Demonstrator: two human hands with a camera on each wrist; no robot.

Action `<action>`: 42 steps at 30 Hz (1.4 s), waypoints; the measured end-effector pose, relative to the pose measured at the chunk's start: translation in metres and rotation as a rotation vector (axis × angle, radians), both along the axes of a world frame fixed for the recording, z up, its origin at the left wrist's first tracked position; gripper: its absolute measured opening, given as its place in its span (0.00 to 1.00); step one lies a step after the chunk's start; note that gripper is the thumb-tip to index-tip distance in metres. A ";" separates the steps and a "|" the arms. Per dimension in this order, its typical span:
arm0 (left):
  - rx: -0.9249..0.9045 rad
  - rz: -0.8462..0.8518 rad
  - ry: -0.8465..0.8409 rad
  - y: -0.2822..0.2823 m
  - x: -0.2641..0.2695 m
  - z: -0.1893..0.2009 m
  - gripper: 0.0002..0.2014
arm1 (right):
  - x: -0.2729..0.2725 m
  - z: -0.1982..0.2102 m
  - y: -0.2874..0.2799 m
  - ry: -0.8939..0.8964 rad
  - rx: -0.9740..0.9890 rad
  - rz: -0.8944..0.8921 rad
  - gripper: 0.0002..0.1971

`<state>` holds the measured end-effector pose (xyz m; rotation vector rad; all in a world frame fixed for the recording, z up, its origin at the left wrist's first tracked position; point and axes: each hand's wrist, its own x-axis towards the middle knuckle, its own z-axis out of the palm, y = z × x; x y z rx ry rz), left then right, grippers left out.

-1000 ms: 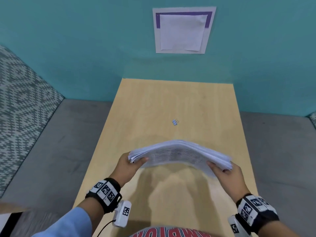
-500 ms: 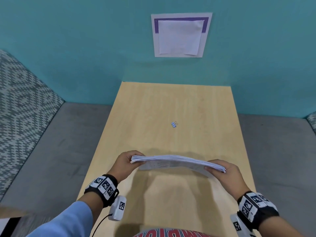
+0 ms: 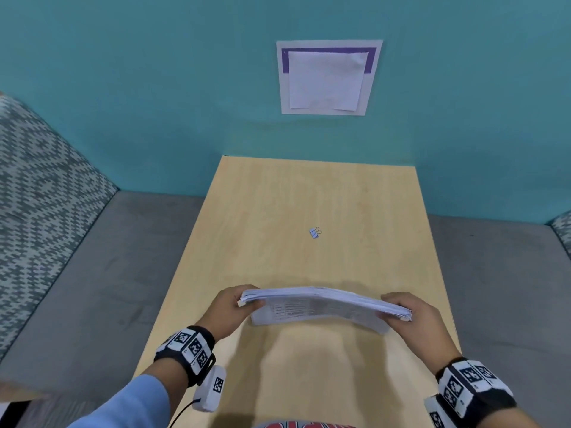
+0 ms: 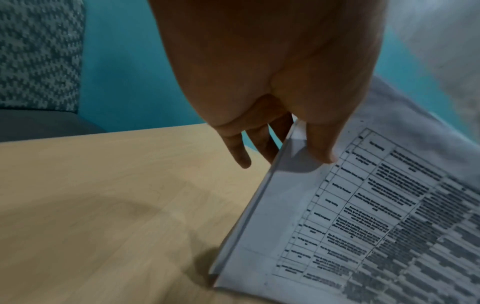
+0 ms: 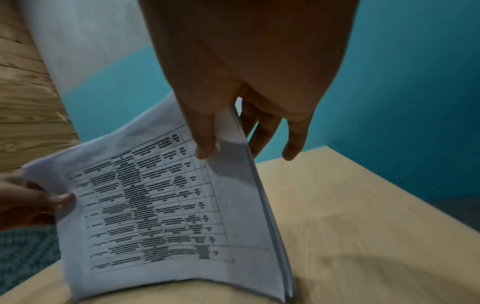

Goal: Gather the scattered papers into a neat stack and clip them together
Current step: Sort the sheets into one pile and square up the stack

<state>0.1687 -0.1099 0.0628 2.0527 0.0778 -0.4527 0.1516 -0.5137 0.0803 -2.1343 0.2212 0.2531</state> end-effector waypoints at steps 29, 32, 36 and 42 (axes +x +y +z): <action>-0.349 0.029 -0.152 -0.036 -0.021 0.141 0.15 | -0.012 0.084 0.058 -0.035 0.625 0.069 0.12; -0.311 0.069 -0.049 -0.048 -0.021 0.097 0.19 | -0.013 0.064 0.064 -0.019 0.580 0.052 0.13; -0.349 0.237 -0.020 -0.062 -0.018 0.068 0.15 | -0.011 0.052 0.070 -0.016 0.544 -0.001 0.10; -0.434 0.345 -0.080 -0.071 -0.012 0.075 0.18 | -0.014 0.069 0.077 -0.210 0.428 0.061 0.08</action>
